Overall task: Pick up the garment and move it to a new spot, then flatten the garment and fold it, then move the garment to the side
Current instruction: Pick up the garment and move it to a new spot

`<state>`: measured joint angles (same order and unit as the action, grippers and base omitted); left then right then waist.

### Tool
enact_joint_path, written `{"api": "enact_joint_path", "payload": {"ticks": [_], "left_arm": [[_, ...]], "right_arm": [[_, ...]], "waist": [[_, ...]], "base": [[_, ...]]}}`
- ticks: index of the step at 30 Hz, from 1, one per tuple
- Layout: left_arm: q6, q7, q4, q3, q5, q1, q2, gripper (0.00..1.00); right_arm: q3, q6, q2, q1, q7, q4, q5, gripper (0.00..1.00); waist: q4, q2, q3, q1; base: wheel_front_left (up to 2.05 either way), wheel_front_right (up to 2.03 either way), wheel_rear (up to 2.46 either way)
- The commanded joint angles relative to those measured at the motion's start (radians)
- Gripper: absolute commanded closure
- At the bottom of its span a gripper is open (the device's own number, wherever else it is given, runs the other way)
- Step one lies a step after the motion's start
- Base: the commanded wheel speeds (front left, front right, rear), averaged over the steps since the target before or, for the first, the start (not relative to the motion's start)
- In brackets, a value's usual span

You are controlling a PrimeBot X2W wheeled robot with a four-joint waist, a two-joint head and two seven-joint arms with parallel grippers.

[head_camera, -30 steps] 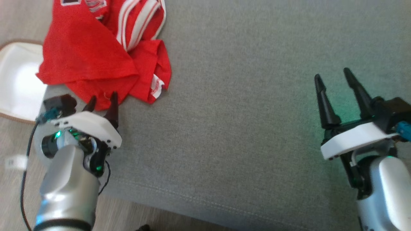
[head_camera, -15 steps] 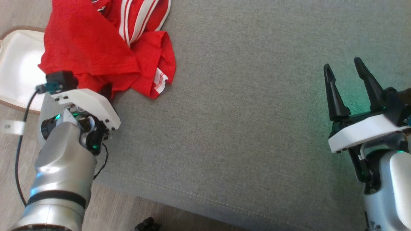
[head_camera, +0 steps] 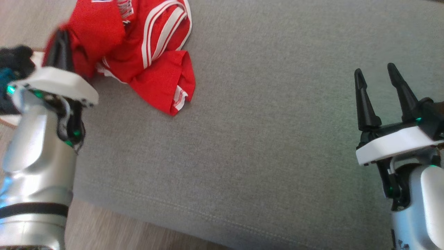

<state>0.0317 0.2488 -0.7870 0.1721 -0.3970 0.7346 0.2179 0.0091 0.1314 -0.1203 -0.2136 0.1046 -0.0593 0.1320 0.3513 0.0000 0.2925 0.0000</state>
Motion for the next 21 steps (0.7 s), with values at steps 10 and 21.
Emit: {"api": "enact_joint_path", "payload": {"ticks": [10, 21], "left_arm": [[-0.074, -0.008, 0.555, -0.044, 0.08, -0.167, 0.085, 1.0], [-0.055, -0.153, 0.951, 0.138, 0.102, -0.293, 0.026, 1.0]], "right_arm": [[0.011, -0.001, 0.045, 0.032, -0.05, -0.021, 0.024, 0.0], [0.001, -0.001, 0.064, 0.057, -0.072, -0.031, 0.035, 0.0]], "waist": [[-0.087, 0.0, -0.114, 0.0], [-0.276, 0.0, -0.12, 0.0]], "base": [[0.0, 0.0, 0.0], [0.0, 0.0, 0.0]]}}
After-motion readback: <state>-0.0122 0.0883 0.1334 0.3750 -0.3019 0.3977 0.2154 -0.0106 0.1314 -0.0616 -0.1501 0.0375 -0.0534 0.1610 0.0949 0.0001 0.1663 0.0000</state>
